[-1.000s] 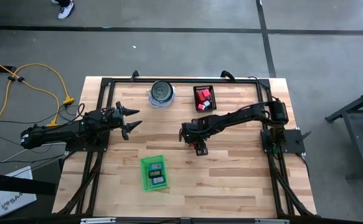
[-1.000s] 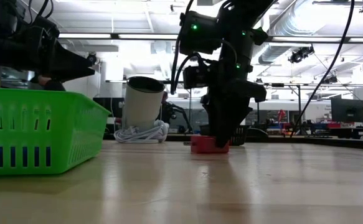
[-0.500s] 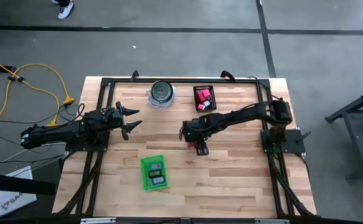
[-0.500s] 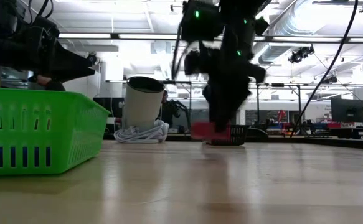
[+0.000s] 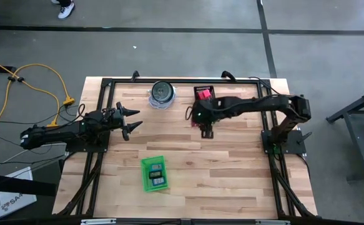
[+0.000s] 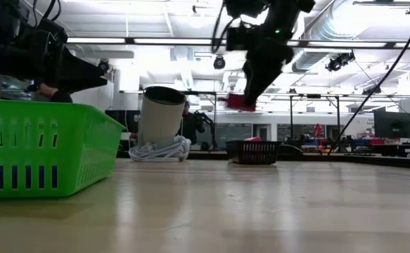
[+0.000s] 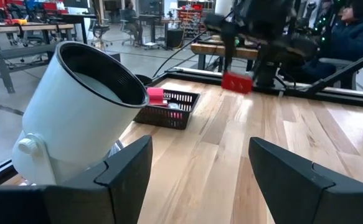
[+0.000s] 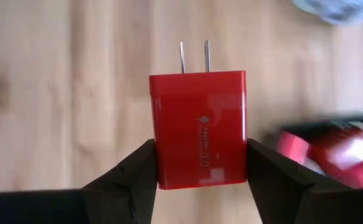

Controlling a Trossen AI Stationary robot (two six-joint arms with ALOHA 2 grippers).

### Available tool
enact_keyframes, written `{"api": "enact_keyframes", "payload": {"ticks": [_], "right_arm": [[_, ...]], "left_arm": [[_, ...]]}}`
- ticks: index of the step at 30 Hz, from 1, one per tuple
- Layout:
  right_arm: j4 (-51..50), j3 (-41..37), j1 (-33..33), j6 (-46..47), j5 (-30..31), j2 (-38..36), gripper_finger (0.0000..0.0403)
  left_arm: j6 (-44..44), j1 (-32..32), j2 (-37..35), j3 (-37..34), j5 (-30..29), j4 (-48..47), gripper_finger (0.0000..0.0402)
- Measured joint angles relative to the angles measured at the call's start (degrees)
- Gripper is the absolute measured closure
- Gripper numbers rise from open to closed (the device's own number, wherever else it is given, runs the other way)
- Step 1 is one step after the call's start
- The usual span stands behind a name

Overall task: Pick & Place Office items
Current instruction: Put the red charger adapter into the black bin

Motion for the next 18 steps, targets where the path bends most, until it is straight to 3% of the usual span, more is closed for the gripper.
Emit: {"api": "enact_keyframes", "payload": {"ticks": [18], "right_arm": [[0.62, 0.0, -16.54, -11.98, -1.24, -0.84, 0.0209]], "left_arm": [[0.0, 0.02, 0.7, 0.0, 0.07, 0.72, 0.0143]]}}
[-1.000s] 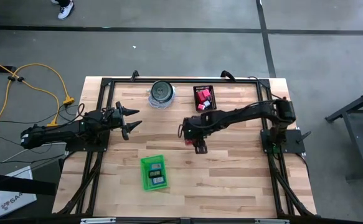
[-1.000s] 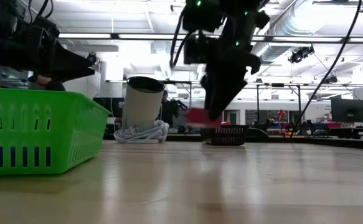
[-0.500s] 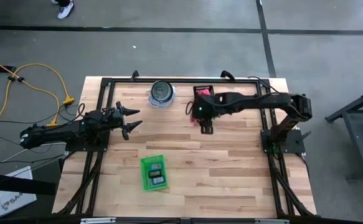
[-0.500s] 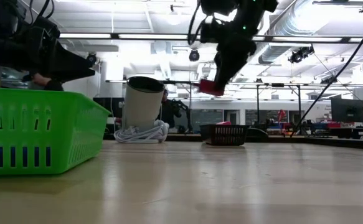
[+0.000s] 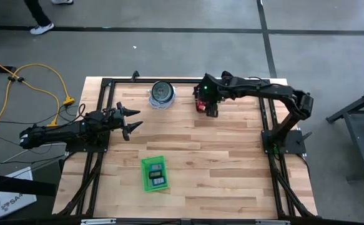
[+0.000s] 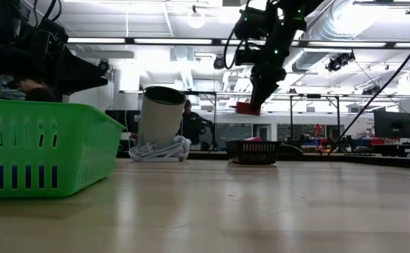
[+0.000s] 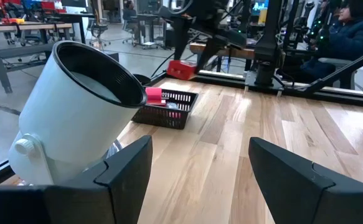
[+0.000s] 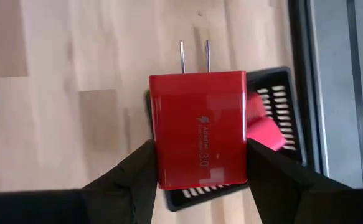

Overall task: Pick & Place Office items
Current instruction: Put the red charger adapter into the black bin

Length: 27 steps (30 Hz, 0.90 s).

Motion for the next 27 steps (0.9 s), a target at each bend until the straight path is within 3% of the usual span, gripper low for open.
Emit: {"api": "enact_keyframes", "payload": {"ticks": [12, 27], "right_arm": [[0.89, -0.42, -3.43, -5.08, -2.43, 0.07, 0.0208], [9.86, -10.88, -6.48, -6.0, -5.42, 0.11, 0.0209]], "left_arm": [[0.0, 0.0, 0.0, 0.0, 0.0, -0.02, 0.0143], [0.02, 0.0, 0.0, 0.0, 0.02, -0.04, 0.0143]]}}
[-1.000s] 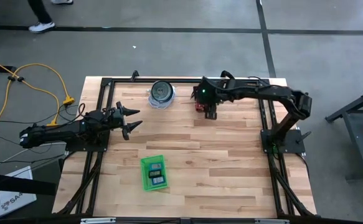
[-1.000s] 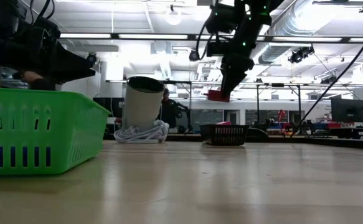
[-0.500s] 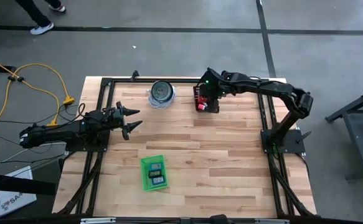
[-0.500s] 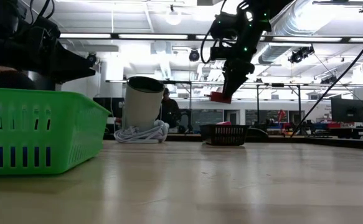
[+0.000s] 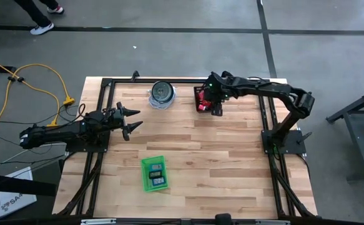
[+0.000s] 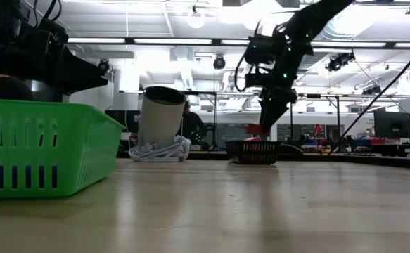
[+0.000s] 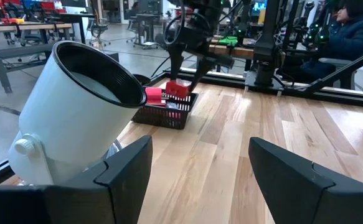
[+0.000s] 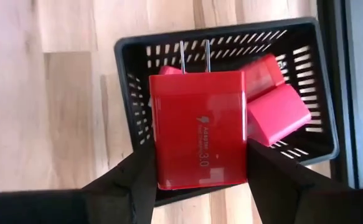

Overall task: Pick & Place Office items
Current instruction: Put the red charger adapter into the black bin

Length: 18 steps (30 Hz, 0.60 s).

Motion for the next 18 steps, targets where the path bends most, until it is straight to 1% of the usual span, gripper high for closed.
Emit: {"api": "enact_keyframes", "payload": {"ticks": [7, 13, 18], "right_arm": [[6.73, -4.14, -0.98, -1.27, -1.61, 0.02, 0.0207], [7.48, -4.73, -0.98, -1.28, -1.54, 0.26, 0.0209], [7.71, -4.73, -1.28, -1.13, -2.19, 2.33, 0.0207]], "left_arm": [[0.0, -0.02, 0.0, 0.0, 0.02, 0.0, 0.0143], [0.0, -0.01, 0.0, 0.0, 0.02, -0.01, 0.0143], [0.0, 0.0, 0.0, 0.0, 0.02, -0.02, 0.0143]]}}
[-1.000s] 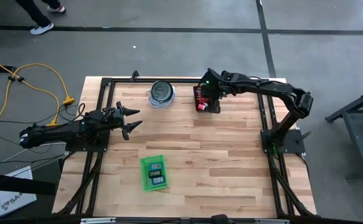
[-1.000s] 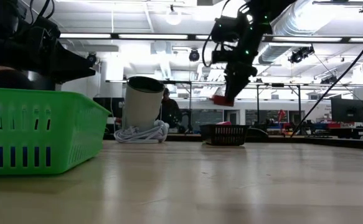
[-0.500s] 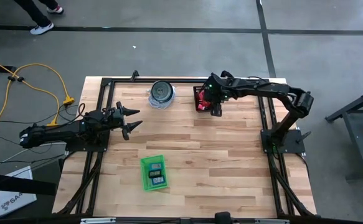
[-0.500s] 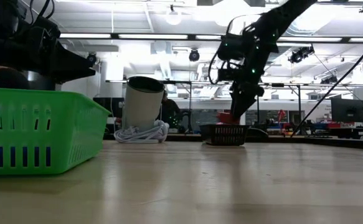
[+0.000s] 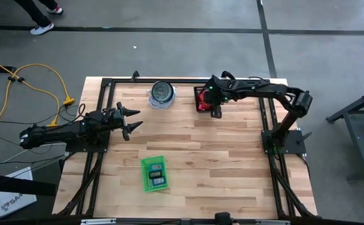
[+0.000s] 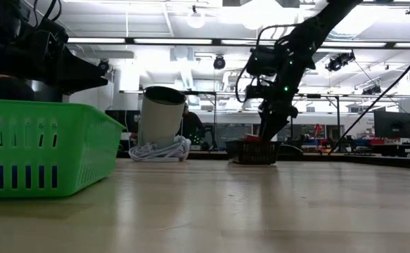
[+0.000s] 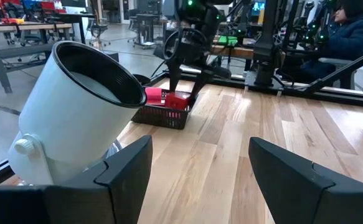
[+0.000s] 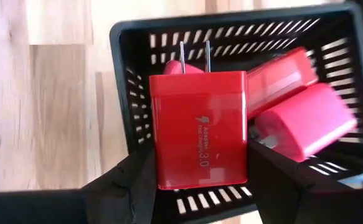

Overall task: Pick & Place Office items
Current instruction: Put the red charger adapter into the black bin

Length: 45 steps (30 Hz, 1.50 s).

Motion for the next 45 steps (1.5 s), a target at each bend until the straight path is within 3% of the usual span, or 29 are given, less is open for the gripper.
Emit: {"api": "enact_keyframes", "payload": {"ticks": [13, 45], "right_arm": [[1.54, 0.0, -0.15, 0.11, -0.37, 1.49, 0.0205], [0.98, 0.0, -0.15, 0.33, -0.83, 1.43, 0.0157]], "left_arm": [[0.0, -0.01, -0.01, 0.0, 0.02, 0.0, 0.0143], [0.0, -0.01, -0.01, 0.0, 0.0, 0.02, 0.0143]]}}
